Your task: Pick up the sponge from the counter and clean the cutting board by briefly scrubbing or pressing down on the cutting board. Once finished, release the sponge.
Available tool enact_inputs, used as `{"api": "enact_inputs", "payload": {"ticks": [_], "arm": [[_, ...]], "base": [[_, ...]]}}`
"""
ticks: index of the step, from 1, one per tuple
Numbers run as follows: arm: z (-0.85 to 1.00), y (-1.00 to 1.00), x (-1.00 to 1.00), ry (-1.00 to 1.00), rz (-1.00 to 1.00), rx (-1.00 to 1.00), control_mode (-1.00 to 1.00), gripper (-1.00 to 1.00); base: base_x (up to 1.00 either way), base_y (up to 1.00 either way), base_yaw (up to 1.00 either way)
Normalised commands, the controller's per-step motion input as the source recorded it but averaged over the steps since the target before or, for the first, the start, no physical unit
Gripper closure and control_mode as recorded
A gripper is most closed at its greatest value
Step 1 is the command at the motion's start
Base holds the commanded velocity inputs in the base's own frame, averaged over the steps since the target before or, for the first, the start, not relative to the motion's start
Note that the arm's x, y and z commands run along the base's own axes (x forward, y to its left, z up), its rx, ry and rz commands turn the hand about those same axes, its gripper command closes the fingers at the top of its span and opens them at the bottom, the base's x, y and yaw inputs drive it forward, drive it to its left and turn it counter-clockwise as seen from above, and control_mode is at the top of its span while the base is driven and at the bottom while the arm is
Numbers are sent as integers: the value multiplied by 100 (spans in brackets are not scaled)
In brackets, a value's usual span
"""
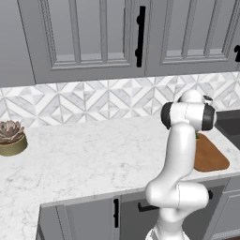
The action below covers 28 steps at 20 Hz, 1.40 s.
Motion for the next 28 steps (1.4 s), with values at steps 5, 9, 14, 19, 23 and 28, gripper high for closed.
{"api": "enact_inputs", "payload": {"ticks": [5, 9, 14, 19, 23, 28], "arm": [[-70, -76, -35, 5, 0, 0, -100, 100], [-67, -60, -94, 6, -1, 0, -100, 100], [-49, -59, -100, 3, -1, 0, -100, 100], [-53, -21, -100, 0, 0, 0, -100, 100], [-35, 1, -100, -2, 0, 0, -100, 100], [0, 44, -100, -11, 0, 0, -100, 100]], "base": [[0, 0, 0], [0, 0, 0], [0, 0, 0], [0, 0, 0], [0, 0, 0], [0, 0, 0]]}}
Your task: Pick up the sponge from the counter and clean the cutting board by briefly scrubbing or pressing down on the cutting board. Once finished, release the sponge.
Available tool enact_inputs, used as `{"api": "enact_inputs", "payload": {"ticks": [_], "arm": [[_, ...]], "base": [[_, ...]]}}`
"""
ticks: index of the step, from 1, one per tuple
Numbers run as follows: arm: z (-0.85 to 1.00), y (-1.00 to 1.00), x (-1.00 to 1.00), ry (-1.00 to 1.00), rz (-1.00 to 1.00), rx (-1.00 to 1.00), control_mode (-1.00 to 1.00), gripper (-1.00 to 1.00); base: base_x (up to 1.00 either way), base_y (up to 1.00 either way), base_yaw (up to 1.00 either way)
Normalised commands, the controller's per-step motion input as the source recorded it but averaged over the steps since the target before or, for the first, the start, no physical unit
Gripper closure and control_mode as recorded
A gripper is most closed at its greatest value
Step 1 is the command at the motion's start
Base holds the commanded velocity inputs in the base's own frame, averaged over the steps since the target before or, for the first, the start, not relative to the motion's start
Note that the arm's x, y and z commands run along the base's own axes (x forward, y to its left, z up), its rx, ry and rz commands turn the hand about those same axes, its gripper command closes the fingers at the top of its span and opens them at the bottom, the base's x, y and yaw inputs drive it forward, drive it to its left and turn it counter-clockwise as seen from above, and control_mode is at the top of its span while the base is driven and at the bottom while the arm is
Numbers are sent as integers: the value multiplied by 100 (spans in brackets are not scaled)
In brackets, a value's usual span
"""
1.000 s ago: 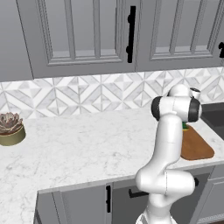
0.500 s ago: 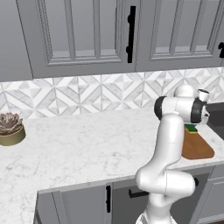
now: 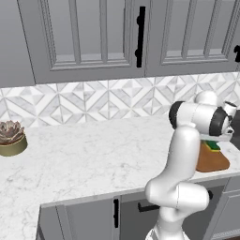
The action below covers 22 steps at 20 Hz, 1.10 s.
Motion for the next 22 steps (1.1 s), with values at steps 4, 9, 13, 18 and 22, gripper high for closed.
{"api": "enact_inputs", "payload": {"ticks": [4, 9, 13, 18, 22], "arm": [[-3, 92, -77, -10, 0, 0, -100, 100], [-4, 100, -13, -3, 0, 0, -100, 100], [-21, 98, 15, 0, 0, -3, -100, 100], [-54, 47, 31, 1, 0, -4, -100, 100], [-87, -13, 3, 4, 0, -7, -100, 100]], "base": [[0, 0, 0], [0, 0, 0], [0, 0, 0], [0, 0, 0], [0, 0, 0]]}}
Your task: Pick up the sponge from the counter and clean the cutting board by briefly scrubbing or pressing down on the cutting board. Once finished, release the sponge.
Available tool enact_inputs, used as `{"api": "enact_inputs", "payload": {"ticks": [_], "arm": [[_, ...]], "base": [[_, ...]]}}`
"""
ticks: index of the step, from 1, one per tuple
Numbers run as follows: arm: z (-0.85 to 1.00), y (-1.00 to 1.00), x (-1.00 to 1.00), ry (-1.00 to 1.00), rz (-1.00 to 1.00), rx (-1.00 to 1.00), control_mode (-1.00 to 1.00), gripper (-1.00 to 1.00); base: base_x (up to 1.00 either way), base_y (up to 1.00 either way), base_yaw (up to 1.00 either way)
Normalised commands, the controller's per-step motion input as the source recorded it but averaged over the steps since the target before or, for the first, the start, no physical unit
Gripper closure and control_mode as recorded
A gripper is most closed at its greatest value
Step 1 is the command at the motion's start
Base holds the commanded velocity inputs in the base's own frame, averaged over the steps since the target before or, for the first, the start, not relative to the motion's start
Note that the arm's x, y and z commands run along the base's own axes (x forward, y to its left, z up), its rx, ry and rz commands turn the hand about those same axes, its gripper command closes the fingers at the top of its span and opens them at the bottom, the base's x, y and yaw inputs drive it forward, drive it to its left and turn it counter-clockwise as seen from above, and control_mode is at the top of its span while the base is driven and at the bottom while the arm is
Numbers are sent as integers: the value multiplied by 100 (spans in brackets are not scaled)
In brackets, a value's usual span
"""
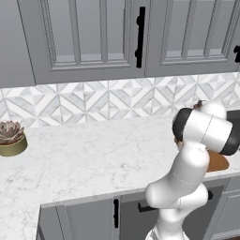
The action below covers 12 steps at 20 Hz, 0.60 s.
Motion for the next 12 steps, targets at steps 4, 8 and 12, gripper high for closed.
{"api": "enact_inputs", "payload": {"ticks": [4, 8, 12], "arm": [[-92, -28, -24, 2, 0, -7, -100, 100], [-58, -38, -11, 0, 0, -4, -100, 100], [-61, -61, -27, 0, 0, -1, -100, 100]], "base": [[0, 0, 0], [0, 0, 0], [0, 0, 0]]}}
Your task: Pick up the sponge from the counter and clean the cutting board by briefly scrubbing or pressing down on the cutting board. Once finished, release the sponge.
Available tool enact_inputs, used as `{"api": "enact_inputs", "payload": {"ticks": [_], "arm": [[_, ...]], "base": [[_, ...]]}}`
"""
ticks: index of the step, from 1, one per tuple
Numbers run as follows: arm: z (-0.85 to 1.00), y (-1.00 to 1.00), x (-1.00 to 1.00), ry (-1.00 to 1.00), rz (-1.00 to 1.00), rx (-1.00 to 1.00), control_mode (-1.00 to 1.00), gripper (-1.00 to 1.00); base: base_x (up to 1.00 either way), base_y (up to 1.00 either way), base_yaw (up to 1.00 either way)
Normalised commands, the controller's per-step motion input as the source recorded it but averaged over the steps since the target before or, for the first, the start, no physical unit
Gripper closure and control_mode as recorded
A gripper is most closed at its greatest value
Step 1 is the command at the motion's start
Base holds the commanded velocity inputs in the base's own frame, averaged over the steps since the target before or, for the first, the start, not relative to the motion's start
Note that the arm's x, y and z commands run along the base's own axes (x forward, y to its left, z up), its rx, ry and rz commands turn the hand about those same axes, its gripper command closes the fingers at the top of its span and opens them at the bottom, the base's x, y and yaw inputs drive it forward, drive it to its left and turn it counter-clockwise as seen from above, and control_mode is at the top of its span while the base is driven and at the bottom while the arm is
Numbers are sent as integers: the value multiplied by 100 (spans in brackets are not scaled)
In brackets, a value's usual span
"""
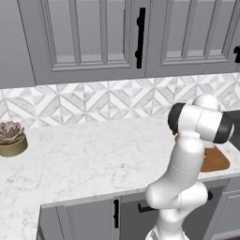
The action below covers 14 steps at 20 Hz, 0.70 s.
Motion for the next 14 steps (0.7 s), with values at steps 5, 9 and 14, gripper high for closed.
{"api": "enact_inputs", "payload": {"ticks": [5, 9, 14], "arm": [[-62, -75, -62, -1, 0, 0, -100, 100], [-21, -53, -97, -17, 1, 0, -100, 100], [-15, 3, -68, -10, 4, 0, -100, 100]], "base": [[0, 0, 0], [0, 0, 0], [0, 0, 0]]}}
